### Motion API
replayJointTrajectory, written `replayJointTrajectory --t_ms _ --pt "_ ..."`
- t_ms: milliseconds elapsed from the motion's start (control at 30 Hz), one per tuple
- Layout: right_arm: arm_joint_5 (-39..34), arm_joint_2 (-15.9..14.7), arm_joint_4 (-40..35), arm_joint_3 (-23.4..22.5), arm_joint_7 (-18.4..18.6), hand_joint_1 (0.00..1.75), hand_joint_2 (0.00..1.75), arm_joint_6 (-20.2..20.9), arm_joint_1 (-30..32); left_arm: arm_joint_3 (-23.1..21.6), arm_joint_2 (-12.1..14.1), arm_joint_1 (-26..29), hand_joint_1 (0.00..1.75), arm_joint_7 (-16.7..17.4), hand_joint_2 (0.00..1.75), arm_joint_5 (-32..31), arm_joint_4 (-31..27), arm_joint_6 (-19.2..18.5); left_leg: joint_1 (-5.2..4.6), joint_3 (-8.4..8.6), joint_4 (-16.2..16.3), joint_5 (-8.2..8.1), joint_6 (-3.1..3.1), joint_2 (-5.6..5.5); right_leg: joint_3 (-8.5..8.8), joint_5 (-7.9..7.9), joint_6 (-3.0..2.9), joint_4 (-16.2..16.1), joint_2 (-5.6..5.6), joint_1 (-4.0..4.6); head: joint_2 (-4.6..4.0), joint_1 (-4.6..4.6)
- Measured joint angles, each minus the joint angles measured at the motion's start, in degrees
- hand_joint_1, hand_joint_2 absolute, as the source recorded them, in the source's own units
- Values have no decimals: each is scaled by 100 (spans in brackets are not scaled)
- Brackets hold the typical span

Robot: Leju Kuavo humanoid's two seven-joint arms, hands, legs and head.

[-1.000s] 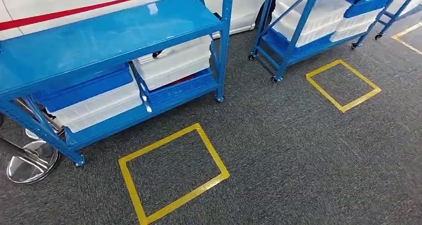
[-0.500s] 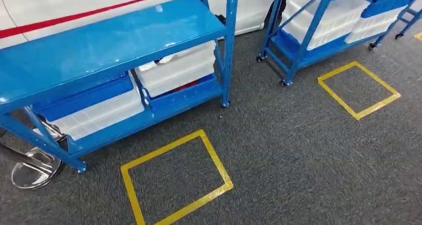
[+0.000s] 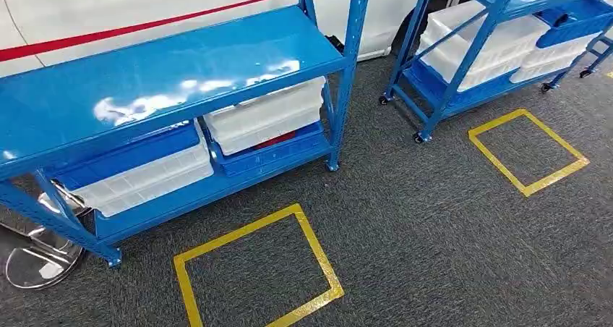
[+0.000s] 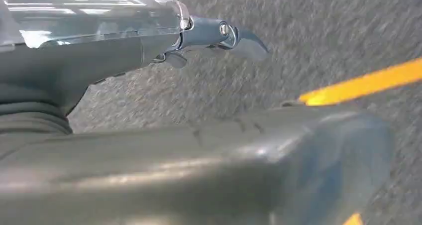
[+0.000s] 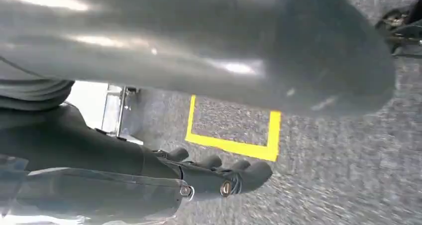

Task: Take the parts from the cabinet and place them on the table.

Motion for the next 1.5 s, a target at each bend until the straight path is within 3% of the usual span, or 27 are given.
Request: replayJointTrajectory --t_ms 33,67,100,167,200,233,333,367,433,467,533,567,633,700,800,867,900,933,1033,1067,1133,1200,1233,1267,1333,1433,1500 --pt "13 -2 0 0 15 0 0 0 1 0 0 6 0 0 0 -2 0 0 -2 25 1 -29 -2 -52 -270 -50 16 369 0 -12 0 0" --pt "28 -2 0 0 35 0 0 0 8 0 -2 13 0 2 0 -2 0 0 0 63 1 -60 -5 -109 -413 55 23 471 1 -11 0 0" --pt "39 -2 0 2 44 0 0 0 18 0 -2 18 0 2 0 -4 0 0 6 118 1 -93 -13 -176 -427 311 24 314 4 -13 0 0" --pt "59 -7 0 2 48 0 0 7 53 0 -11 33 0 4 0 -4 2 0 14 250 1 -167 -38 -321 -186 1062 -7 -599 100 -13 0 0" --pt "68 -9 0 2 50 0 0 7 71 0 -18 31 0 4 0 -6 2 0 20 281 0 -199 -61 -371 -81 1344 -31 -1078 323 -13 0 0" --pt "79 -22 11 2 63 0 0 11 93 0 -26 14 0 4 0 -11 9 0 -15 278 21 -234 -101 -424 -49 1276 -56 -1160 519 -14 -2 2" --pt "79 -20 9 7 87 0 0 17 41 0 -26 22 0 11 0 -28 9 0 50 236 -33 -237 -206 -591 13 1210 -131 -1241 379 30 0 0" --pt "53 -18 9 7 85 0 0 18 13 0 -26 32 0 20 0 -30 9 2 26 253 -43 -249 -248 -653 51 1227 -179 -1309 312 -15 0 0" --pt "-26 -9 9 2 61 0 0 4 31 0 -17 32 0 22 0 -26 9 2 2 138 278 -456 -288 -106 144 1220 -271 -1392 199 -29 0 -2" --pt "-39 -9 9 0 44 0 0 -4 54 0 -17 19 0 24 0 -22 9 2 11 -70 677 -669 -310 23 160 1205 -292 -1391 130 -12 0 -2" --pt "-59 -9 9 0 26 0 0 -15 64 0 -20 13 0 33 0 -20 9 2 46 -565 1579 -997 -349 80 193 1154 -320 -1386 24 9 0 -2" --pt "-74 -7 9 -4 22 0 0 -20 63 0 -24 23 0 35 0 -22 9 2 56 -698 1772 -975 -357 92 215 1131 -312 -1382 -2 11 0 -2" --pt "-96 -7 9 -7 -4 0 0 -22 59 0 -24 37 0 37 0 -20 9 6 58 -516 1305 -549 -362 101 303 1071 -300 -1382 -40 12 0 -2" --pt "-85 -4 9 -7 -7 0 0 -20 49 0 -22 39 0 37 0 -20 9 13 55 -28 271 10 -309 123 415 991 -268 -1382 -64 11 0 -2" --pt "33 -2 9 -4 -13 0 0 -22 35 0 -20 21 0 37 0 -22 9 17 -10 85 -7 -109 -193 133 439 924 -161 -1408 -110 42 0 -2" --pt "-8 0 9 -7 0 0 0 -52 39 0 -20 36 0 41 0 -22 9 17 21 153 -85 -113 -100 88 502 1025 -64 -1340 -112 47 0 2" --pt "-46 -9 9 -11 24 0 0 -70 35 0 -28 48 0 44 0 -22 9 17 48 263 -144 -89 -63 84 502 957 -52 -1273 -93 20 0 2" --pt "-66 -7 9 -15 42 0 0 -87 29 2 -28 51 0 44 0 -20 9 17 50 306 -157 -94 -45 82 408 828 -55 -1069 -44 14 0 2" --pt "-90 -4 9 -15 48 0 0 -90 9 0 -28 35 0 46 0 -24 9 7 40 321 -155 -146 -8 75 -359 305 22 99 -6 -15 0 4" --pt "-90 -7 9 -15 48 0 0 -90 14 0 -28 38 0 53 0 -24 9 2 40 345 -153 -171 -13 60 -570 283 35 345 -4 -15 0 6" --pt "-90 -15 9 -20 48 0 0 -90 35 2 -28 51 0 55 0 -24 9 0 49 440 -153 -242 -45 16 -556 702 56 1 -4 -29 0 4" --pt "-96 -26 9 -22 48 0 0 -87 61 2 -37 59 0 55 0 -26 11 -4 55 568 -153 -334 -91 -3 -196 1375 44 -962 1 -50 0 7" --pt "-105 -28 11 -24 48 0 0 -79 73 2 -40 65 0 57 0 -35 11 -9 53 588 -153 -379 -128 -2 -86 1463 13 -1250 27 -50 0 7" --pt "-118 -28 13 -28 50 0 0 -74 60 2 -39 50 0 61 0 -35 11 -9 36 605 -131 -411 -172 -14 -114 1160 -46 -1289 18 5 0 7" --pt "-125 -28 13 -28 63 0 0 -70 49 0 -39 41 0 70 0 -37 11 -9 32 640 -77 -414 -257 -2 -104 1297 -155 -1299 23 -1 0 2" --pt "-133 -22 15 -52 92 0 0 -59 66 0 -37 39 0 81 0 -39 11 -9 52 592 201 -528 -329 54 100 1239 -293 -1340 -9 -7 0 2" --pt "-136 -24 13 -66 101 0 0 -59 65 0 -37 30 0 85 0 -39 11 -9 53 107 1000 -843 -360 87 145 1178 -339 -1339 -17 7 0 0"
